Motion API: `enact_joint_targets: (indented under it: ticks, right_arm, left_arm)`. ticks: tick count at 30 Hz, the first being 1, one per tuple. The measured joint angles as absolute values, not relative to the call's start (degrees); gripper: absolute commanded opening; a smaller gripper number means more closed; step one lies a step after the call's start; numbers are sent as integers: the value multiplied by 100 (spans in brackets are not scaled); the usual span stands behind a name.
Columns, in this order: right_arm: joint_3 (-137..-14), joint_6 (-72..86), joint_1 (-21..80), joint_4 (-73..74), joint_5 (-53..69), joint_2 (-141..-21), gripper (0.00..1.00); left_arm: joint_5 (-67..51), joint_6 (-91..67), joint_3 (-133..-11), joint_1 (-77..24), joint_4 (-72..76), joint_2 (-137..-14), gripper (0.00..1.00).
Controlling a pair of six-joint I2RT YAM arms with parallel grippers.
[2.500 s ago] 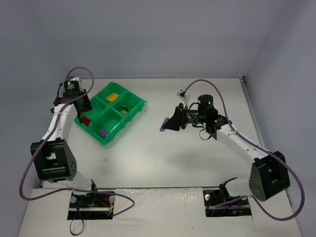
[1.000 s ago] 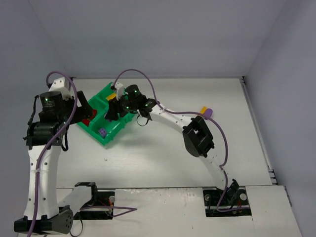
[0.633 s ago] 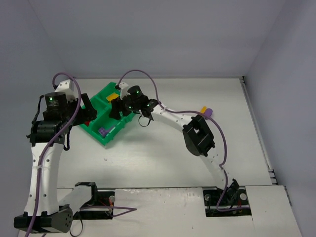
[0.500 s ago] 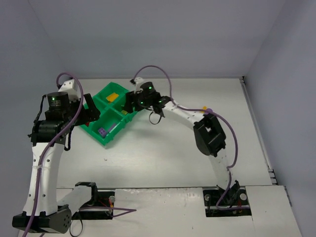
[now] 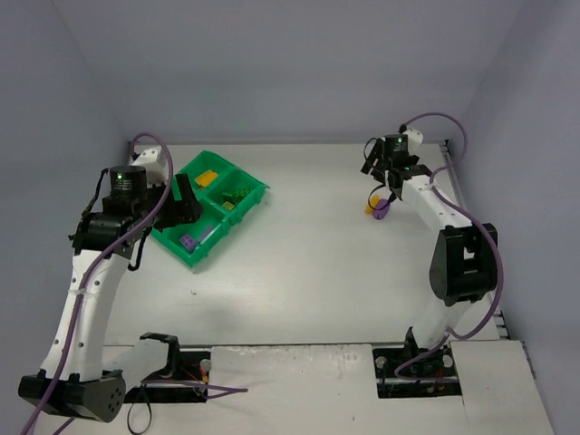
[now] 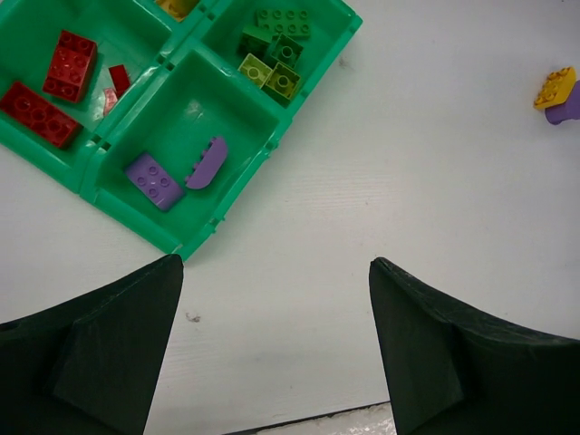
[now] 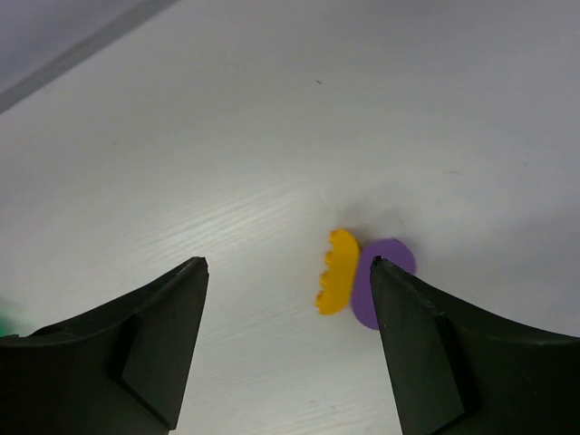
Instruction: Sort the legos into containers by color
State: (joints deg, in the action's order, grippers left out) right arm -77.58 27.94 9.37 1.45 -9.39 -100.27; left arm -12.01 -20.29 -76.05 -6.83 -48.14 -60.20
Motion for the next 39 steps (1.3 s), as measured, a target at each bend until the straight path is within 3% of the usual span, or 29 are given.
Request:
enact_joint_targets:
  ticks: [8, 13, 19, 22, 23, 25, 39]
  right_arm:
    - [-7693, 3363, 307, 849, -716, -10416, 72]
    - [-7655, 3481, 270, 956, -462, -10680, 61]
    - [-7535, 3341, 250, 1007, -202, -10704, 59]
    - [-7535, 3282, 189, 1004, -1, -10718, 68]
    - [-7535, 3262, 158, 1007, 56, -10726, 78]
    - [-7535, 3251, 113, 1004, 121, -10750, 84]
    - [-7531, 3208, 78, 1007, 353, -11166, 84]
  left_arm:
    - [-1205, -2108, -7603, -980, -4622, -6147, 77]
    - [-1205, -2130, -7564, -1041, -4571, -6145, 77]
    - [-1205, -2134, -7422, -1055, -4550, -6145, 77]
    - [-1205, -2137, -7422, -1074, -4521, -6149, 77]
    - [-1208, -2137, -7422, -1085, -4508, -6149, 77]
    - [-1208, -2137, -7422, -1094, -4501, -6152, 77]
    - [-1214, -2145, -7422, -1131, -4491, -6149, 77]
